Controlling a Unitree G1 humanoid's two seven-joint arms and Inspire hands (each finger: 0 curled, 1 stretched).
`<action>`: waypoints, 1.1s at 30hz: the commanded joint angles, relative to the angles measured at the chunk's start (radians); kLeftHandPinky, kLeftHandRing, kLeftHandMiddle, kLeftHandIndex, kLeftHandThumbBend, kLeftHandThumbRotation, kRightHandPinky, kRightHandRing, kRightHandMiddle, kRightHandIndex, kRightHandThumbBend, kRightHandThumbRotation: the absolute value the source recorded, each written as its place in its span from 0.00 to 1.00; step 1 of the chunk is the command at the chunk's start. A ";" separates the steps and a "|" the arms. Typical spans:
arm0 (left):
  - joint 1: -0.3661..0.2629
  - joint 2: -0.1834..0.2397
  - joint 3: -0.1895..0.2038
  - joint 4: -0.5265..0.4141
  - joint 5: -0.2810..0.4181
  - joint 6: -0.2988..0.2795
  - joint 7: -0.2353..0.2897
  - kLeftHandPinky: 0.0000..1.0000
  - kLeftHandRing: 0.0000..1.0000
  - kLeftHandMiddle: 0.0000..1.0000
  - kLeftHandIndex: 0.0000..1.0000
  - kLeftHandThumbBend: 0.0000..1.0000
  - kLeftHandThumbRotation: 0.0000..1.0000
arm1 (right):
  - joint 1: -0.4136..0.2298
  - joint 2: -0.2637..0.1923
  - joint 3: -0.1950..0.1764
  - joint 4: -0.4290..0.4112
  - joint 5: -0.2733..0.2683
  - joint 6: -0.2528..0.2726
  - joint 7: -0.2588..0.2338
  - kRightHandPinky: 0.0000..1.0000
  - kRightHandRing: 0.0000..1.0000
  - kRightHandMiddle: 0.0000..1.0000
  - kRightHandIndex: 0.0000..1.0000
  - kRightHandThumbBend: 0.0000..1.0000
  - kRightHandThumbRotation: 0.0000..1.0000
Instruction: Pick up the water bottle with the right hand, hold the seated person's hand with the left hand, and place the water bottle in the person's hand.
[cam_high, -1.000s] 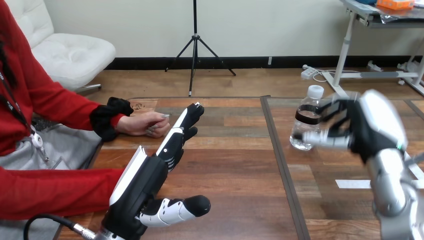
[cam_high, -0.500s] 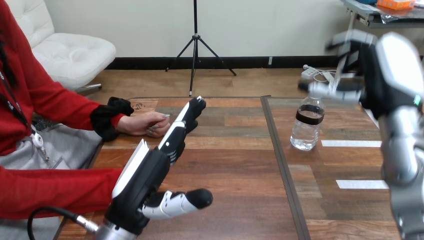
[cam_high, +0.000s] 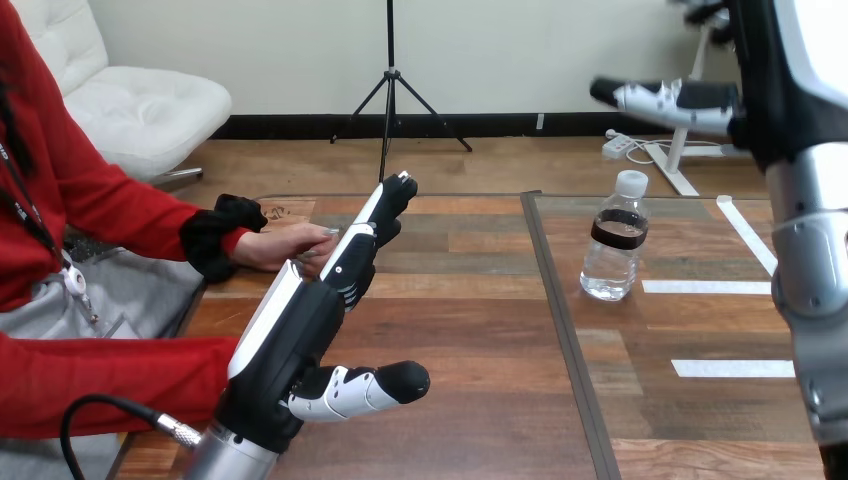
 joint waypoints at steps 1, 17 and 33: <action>-0.046 -0.010 0.006 0.006 -0.008 -0.018 0.005 0.98 1.00 1.00 1.00 1.00 0.75 | -0.080 -0.033 0.003 0.079 0.027 -0.021 0.008 0.60 0.72 0.76 0.80 0.94 0.37; -0.035 -0.018 -0.001 -0.005 -0.007 -0.018 0.002 0.97 1.00 1.00 1.00 1.00 0.74 | -0.239 -0.062 0.058 0.291 0.021 -0.052 0.042 0.63 0.75 0.79 0.83 0.95 0.44; -0.032 -0.033 -0.007 -0.013 0.007 -0.025 0.007 0.96 1.00 1.00 1.00 1.00 0.74 | -0.443 -0.042 0.129 0.640 -0.001 -0.080 0.008 0.64 0.78 0.81 0.83 0.98 0.49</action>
